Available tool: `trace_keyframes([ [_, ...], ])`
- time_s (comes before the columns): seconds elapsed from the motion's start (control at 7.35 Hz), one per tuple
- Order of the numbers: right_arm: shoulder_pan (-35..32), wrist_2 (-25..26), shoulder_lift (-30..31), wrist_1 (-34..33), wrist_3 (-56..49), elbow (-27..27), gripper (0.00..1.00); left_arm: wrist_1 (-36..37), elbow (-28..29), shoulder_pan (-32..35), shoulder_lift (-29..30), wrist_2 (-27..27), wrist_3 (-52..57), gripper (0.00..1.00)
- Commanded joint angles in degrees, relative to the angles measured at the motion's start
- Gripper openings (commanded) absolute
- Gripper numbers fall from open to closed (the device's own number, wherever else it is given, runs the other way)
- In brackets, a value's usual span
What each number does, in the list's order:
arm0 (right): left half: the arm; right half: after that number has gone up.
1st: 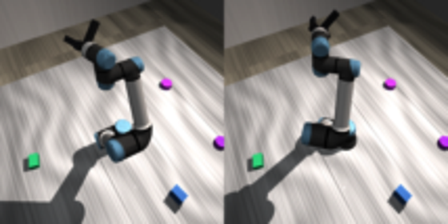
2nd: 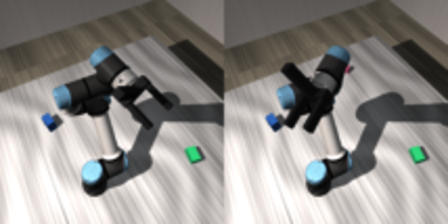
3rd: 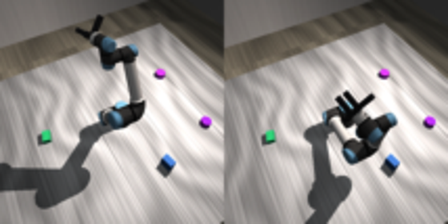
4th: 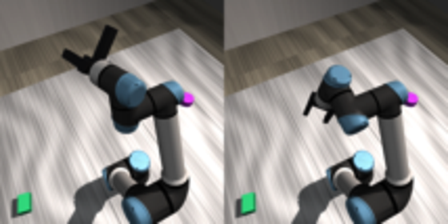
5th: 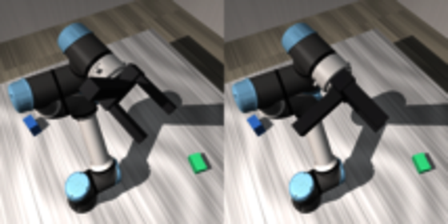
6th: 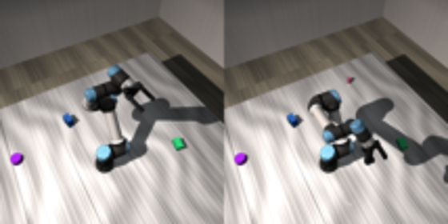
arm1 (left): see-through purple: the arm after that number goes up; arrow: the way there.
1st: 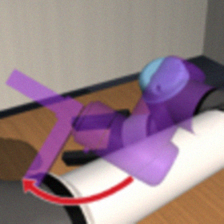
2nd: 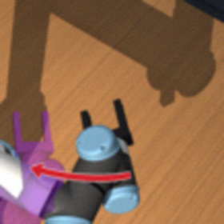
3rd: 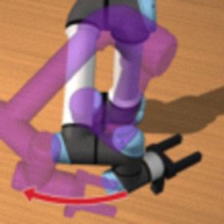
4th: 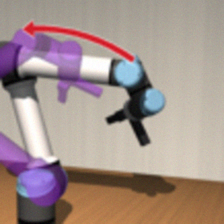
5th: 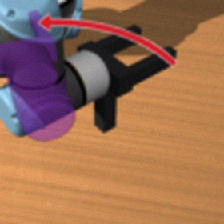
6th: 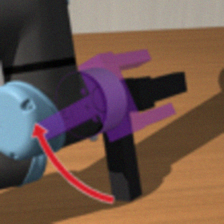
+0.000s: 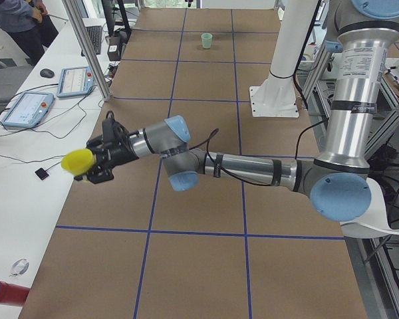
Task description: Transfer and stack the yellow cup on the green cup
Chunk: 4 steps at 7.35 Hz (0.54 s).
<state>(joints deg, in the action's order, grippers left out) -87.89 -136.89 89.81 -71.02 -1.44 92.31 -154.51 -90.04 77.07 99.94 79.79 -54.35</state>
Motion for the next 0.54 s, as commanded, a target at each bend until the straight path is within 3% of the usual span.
trace_keyframes([
  [0.0, 0.0, -0.39, -2.87, 0.18, 0.12, 1.28, 1.0, -0.88, -2.76, -12.23, 7.71, 1.86, 5.37, 0.36],
  [0.27, 0.0, -2.83, -4.11, 0.35, 0.12, 1.99, 0.99, -1.41, -3.73, -22.97, 12.79, 1.86, 12.85, 0.25],
  [0.41, 0.0, -5.2, -5.16, 0.27, 0.2, 2.25, 0.98, -2.45, -4.43, -28.24, 16.39, 4.47, 15.65, 0.25],
])
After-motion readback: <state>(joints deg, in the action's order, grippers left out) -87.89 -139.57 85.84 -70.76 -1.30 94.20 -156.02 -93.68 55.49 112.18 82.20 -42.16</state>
